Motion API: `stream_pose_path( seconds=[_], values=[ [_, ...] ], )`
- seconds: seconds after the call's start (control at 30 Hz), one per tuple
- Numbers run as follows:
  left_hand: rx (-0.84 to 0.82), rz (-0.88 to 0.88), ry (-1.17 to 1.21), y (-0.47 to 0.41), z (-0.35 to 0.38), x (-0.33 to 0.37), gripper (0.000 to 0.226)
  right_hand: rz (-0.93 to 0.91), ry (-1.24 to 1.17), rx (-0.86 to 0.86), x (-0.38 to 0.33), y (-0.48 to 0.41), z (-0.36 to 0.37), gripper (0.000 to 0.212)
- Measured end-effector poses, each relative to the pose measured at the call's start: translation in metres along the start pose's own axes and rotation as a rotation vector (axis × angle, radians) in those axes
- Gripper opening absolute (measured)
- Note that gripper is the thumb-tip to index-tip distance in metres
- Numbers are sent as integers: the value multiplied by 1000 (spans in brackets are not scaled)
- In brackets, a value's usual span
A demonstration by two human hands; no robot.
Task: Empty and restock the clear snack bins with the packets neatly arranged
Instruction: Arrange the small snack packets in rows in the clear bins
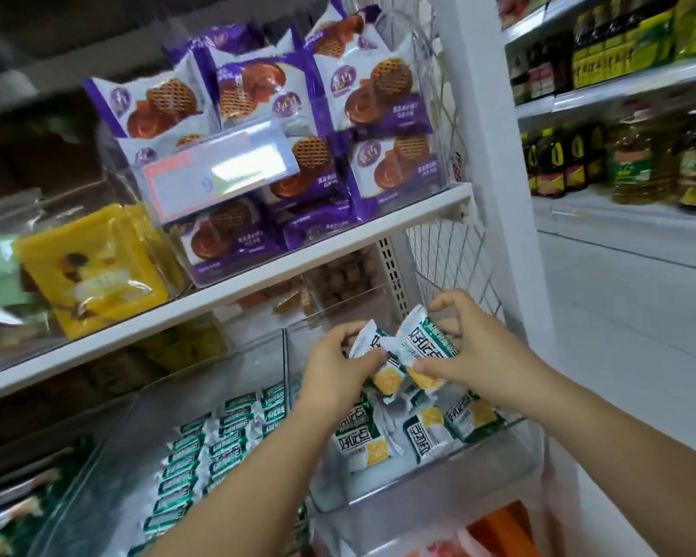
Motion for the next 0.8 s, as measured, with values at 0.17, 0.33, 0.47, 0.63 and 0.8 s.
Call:
stream_pose_path(
  seconds=[0.17,0.33,0.47,0.63,0.8],
  values=[
    [-20,-49,130,15,-10,6,18,-29,-106,6,-6,0,-2,41],
    [-101,-146,330,25,-8,12,15,-96,-194,-23,-24,3,-7,24],
    [-158,-124,327,28,-1,21,24,-112,-90,4,-23,1,-6,26],
    [-259,2,279,32,5,31,48,-57,-207,23,-19,1,-10,21],
    [-306,56,274,34,7,35,53,30,-373,81,-13,3,-7,47]
  ],
)
Point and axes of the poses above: each hand's wrist, its own y-axis away from the middle knuckle, its own z-axis out of the palm, x = y × z, the point moved 6 cm from there along -y, towards the middle knuckle, and after that the axes turned 10 degrees about -z, right-handed, at the moved point
